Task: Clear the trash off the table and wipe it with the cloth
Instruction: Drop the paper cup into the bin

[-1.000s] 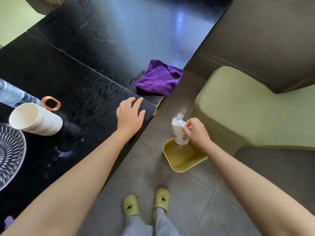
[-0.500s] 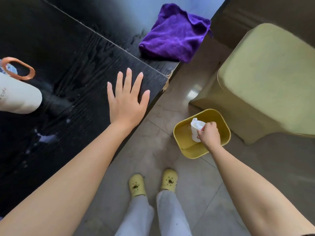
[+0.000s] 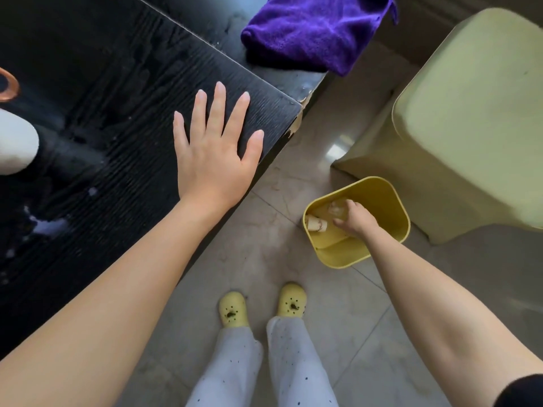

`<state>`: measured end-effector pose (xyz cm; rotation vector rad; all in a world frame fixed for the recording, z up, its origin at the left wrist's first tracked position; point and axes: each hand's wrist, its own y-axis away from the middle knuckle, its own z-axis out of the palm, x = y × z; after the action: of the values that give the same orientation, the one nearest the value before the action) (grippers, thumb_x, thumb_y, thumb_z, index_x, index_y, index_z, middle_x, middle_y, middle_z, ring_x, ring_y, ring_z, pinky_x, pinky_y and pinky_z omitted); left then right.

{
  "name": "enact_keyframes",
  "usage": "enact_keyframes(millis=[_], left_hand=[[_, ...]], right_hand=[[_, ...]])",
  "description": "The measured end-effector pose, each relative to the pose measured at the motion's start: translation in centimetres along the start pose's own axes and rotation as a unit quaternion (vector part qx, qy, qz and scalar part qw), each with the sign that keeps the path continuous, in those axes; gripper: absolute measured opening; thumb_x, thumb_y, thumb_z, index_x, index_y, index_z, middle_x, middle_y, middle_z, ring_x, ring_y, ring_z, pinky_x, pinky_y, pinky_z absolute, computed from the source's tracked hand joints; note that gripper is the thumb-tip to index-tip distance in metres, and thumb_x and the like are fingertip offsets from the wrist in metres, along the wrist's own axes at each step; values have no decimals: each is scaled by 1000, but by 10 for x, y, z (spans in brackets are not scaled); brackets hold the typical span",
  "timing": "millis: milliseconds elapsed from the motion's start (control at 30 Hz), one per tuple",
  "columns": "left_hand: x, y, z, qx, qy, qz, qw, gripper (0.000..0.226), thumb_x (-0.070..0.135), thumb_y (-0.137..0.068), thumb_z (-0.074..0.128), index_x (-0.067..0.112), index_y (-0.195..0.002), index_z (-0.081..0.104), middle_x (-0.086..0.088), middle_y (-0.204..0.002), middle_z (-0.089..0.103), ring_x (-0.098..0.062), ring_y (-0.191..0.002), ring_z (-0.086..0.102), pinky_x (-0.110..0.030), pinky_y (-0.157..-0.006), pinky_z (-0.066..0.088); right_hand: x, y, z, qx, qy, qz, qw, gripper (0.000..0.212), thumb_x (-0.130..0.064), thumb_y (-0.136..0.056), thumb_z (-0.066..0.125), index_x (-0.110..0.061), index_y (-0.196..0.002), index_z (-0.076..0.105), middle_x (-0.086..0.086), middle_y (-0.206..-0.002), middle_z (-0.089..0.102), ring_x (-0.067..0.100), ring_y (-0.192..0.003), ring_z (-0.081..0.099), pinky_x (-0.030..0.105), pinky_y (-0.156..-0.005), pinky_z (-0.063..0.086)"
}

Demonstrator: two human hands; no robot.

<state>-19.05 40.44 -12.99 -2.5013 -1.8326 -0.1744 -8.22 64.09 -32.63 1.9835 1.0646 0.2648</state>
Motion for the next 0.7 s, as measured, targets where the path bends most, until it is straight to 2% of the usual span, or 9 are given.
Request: enact_keyframes(millis=[267,433,600,700], left_hand=[[-1,-1,0,-7,1,2,1000,59,50,-95,21,29,-150,16,-5,-161,11,-27,-149,5,-53,-118,3],[2,-1,-4,-35,1,3,999,59,49,-97,20,28,-151,10,-5,-162,5,-27,-149,1,-53,-119,1],[3,-6,-21,-115,-4,12,993,60,48,-98,18,26,-152,2,-7,-162,-5,-29,-148,-7,-53,-119,-1],[4,-15,-42,-198,7,3,980,62,46,-98,26,24,-152,5,-9,-162,-4,-31,-148,-6,-53,-119,5]], right_hand=[[-19,24,-41,-50,29,-34,998,81,-49,-82,63,-15,-146,26,12,-148,40,33,-132,42,43,-106,41],[-57,59,-85,-27,-52,-89,994,70,-56,-89,48,-12,-141,36,13,-143,47,30,-128,48,38,-101,43],[-103,110,-140,-27,-4,-142,990,68,-57,-91,40,-5,-135,46,13,-138,52,29,-126,49,36,-102,39],[-128,143,-173,-38,19,-162,986,69,-60,-92,35,-7,-135,46,10,-139,50,26,-128,46,36,-105,36]])
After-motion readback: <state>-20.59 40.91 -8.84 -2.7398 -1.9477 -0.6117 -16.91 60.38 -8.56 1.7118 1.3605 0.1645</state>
